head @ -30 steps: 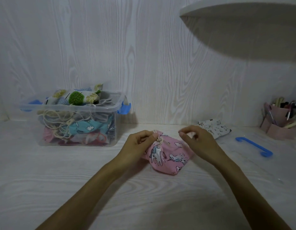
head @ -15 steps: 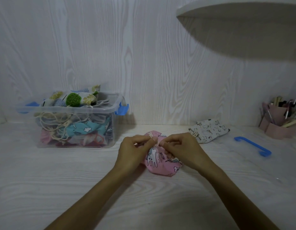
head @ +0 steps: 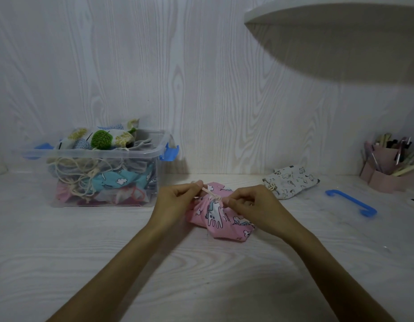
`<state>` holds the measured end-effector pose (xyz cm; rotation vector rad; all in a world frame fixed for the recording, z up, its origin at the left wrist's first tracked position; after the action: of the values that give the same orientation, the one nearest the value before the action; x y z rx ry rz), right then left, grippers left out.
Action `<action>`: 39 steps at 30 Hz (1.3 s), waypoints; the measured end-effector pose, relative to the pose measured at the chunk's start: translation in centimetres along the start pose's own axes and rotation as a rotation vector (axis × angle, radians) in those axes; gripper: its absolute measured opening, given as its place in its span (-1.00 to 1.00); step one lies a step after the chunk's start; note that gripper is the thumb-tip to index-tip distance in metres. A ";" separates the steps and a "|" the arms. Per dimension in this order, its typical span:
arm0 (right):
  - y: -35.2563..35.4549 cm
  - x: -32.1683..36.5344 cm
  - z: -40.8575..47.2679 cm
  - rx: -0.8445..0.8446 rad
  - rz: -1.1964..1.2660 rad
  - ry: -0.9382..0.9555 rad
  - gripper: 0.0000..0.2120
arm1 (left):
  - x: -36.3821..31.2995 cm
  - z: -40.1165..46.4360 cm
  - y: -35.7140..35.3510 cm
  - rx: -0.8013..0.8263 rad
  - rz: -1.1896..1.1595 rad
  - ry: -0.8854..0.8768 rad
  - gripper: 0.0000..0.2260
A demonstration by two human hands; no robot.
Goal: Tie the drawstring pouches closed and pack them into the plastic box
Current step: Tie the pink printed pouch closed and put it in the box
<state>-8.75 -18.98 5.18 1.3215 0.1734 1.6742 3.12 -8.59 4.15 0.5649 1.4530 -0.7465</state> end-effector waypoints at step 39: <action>-0.3 -0.1 -0.9 0.274 0.170 -0.062 -0.65 | 4.0 -1.5 -4.5 0.386 0.461 0.257 -0.65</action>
<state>-9.32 -18.53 4.59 1.6297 0.2677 1.7961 -1.32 -10.88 0.56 1.2832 1.3403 -0.5975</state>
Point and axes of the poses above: each hand's wrist, its own z-axis towards the middle knuckle, its own y-axis out of the back of the hand, x = y × z, the point moved 9 cm from there along z, towards the middle knuckle, and after that the axes turned 10 degrees about y, right-handed, at the moved point
